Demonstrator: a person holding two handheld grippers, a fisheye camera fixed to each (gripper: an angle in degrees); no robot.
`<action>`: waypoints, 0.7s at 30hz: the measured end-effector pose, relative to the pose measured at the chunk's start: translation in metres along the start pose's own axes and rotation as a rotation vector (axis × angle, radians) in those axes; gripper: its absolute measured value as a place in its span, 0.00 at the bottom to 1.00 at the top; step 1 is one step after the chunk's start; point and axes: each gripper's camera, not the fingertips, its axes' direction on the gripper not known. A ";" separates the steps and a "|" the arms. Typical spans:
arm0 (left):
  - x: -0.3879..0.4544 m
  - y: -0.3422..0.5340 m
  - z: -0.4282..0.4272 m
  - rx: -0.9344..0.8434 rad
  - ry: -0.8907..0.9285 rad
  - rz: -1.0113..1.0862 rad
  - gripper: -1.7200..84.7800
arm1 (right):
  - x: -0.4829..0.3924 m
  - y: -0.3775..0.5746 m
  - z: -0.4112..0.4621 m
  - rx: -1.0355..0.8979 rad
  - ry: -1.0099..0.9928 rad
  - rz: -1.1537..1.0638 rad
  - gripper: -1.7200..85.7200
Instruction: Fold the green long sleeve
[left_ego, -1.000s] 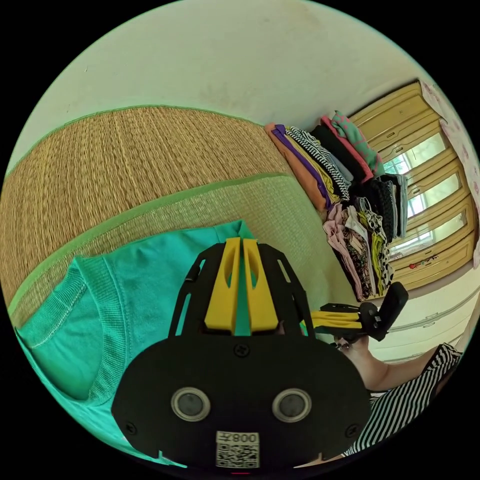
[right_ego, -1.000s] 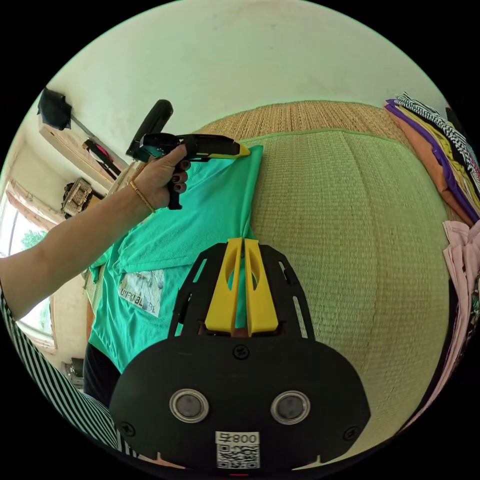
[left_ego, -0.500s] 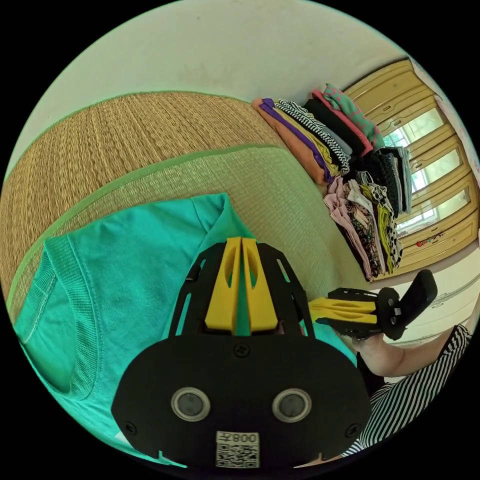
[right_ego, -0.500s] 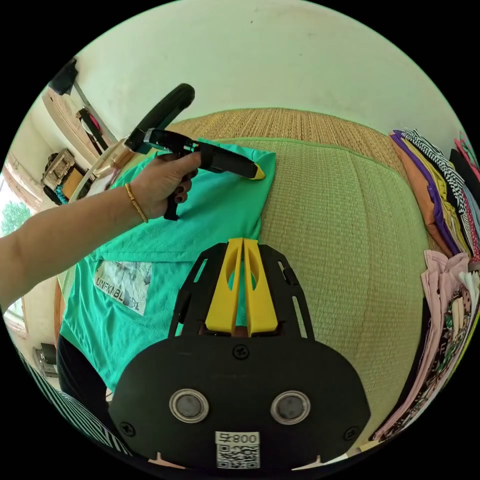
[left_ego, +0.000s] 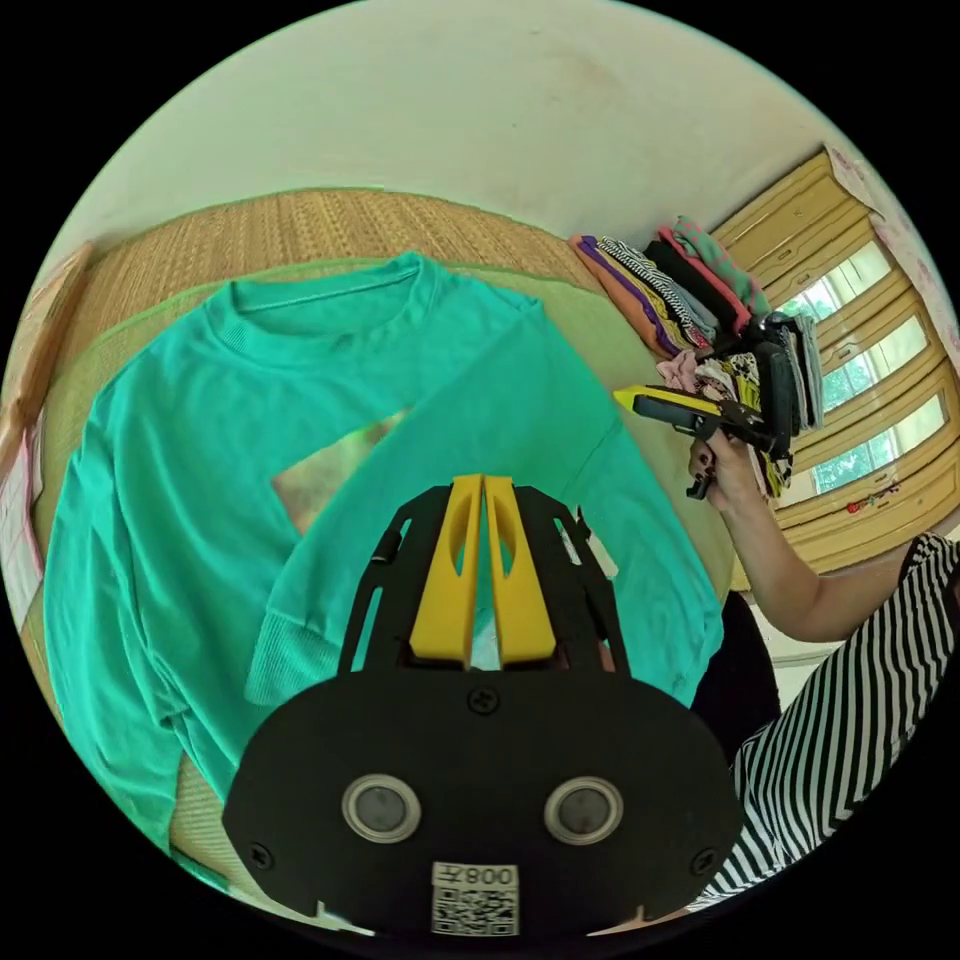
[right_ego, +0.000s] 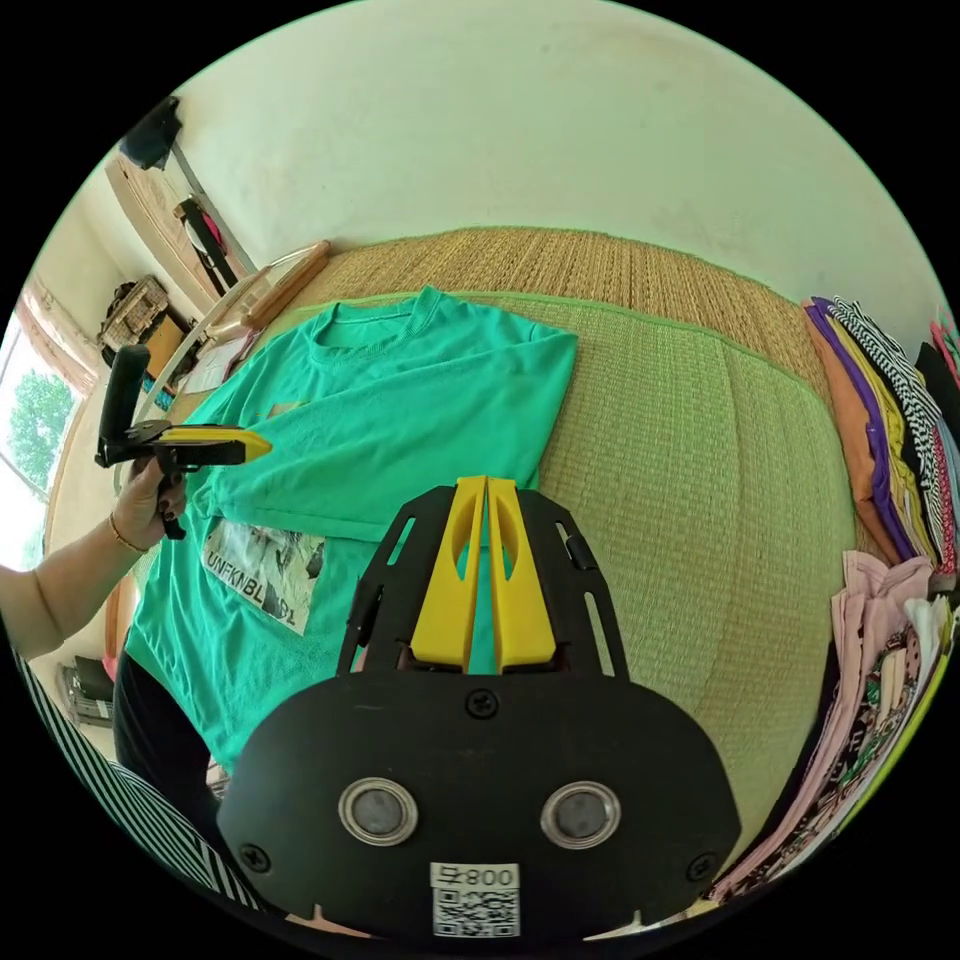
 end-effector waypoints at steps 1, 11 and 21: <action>-0.009 0.020 -0.008 -0.011 -0.009 -0.051 0.02 | -0.003 -0.006 0.011 -0.036 0.018 -0.013 0.02; -0.023 0.117 -0.089 0.086 0.023 -0.139 0.03 | -0.020 -0.024 0.019 -0.091 0.005 -0.009 0.02; -0.074 0.347 -0.258 0.385 -0.021 -0.584 0.11 | -0.148 -0.049 0.039 -0.136 -0.351 -0.223 0.02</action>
